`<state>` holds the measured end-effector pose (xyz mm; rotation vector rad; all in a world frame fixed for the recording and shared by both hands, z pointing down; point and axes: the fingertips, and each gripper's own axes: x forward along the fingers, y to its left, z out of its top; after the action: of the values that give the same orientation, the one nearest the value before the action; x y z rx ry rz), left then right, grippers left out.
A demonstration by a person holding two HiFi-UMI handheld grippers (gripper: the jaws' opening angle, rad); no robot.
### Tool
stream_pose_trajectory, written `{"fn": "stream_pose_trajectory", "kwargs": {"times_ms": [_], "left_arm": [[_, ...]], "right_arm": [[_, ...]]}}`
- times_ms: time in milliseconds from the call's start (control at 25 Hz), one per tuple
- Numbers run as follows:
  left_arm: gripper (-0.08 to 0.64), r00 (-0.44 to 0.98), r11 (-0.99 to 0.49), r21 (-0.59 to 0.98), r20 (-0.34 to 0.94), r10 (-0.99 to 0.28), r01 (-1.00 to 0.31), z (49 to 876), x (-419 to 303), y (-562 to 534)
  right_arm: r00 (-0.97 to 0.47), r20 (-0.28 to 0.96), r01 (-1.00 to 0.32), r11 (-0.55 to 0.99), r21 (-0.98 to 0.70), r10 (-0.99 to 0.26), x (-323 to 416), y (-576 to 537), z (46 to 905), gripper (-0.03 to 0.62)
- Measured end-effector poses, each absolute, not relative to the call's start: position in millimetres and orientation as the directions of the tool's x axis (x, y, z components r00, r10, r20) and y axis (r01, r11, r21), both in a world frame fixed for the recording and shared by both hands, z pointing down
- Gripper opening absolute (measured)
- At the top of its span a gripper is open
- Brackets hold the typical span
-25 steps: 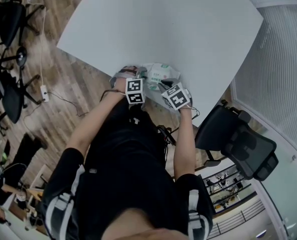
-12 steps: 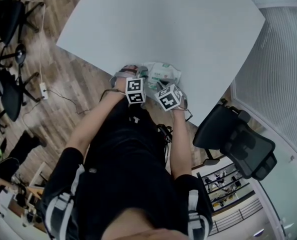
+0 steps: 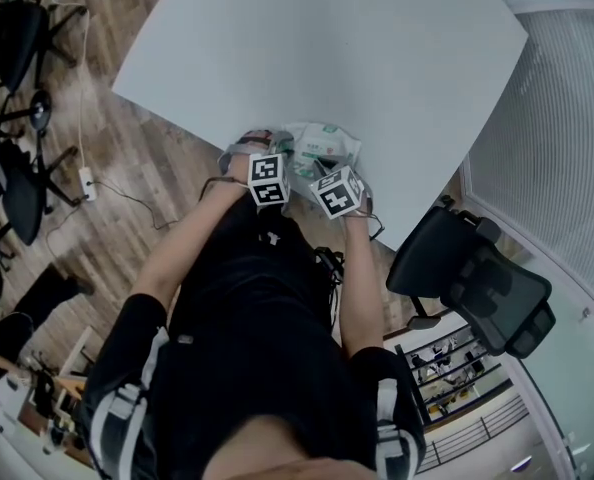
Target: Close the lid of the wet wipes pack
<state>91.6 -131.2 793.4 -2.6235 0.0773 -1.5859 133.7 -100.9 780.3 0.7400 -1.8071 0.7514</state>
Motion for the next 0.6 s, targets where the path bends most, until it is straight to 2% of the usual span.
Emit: {"fn": "stream_pose_trajectory", "kwargs": {"times_ms": [160, 320, 440, 600], "left_arm": [[0.146, 0.477, -0.993, -0.060, 0.873, -0.099, -0.097, 788.9, 84.9, -132.4], [0.105, 0.539, -0.957, -0.081, 0.811, -0.226, -0.279, 746.5, 76.6, -135.8], [0.067, 0.645, -0.871, -0.041, 0.656, -0.393, -0.489, 676.8, 70.9, -133.3], [0.044, 0.689, -0.756, -0.008, 0.406, -0.601, -0.654, 565.0, 51.4, -111.4]], "right_arm": [[-0.366, 0.901, -0.812, 0.552, -0.189, -0.231, 135.7, -102.7, 759.5, 0.046], [-0.382, 0.792, -0.879, 0.451, -0.153, -0.476, 154.9, -112.5, 692.1, 0.048], [-0.339, 0.674, -0.926, 0.359, -0.116, -0.657, 175.6, -102.2, 629.5, 0.049], [-0.261, 0.480, -0.964, 0.252, -0.084, -0.837, 194.2, -72.3, 537.3, 0.048]]}}
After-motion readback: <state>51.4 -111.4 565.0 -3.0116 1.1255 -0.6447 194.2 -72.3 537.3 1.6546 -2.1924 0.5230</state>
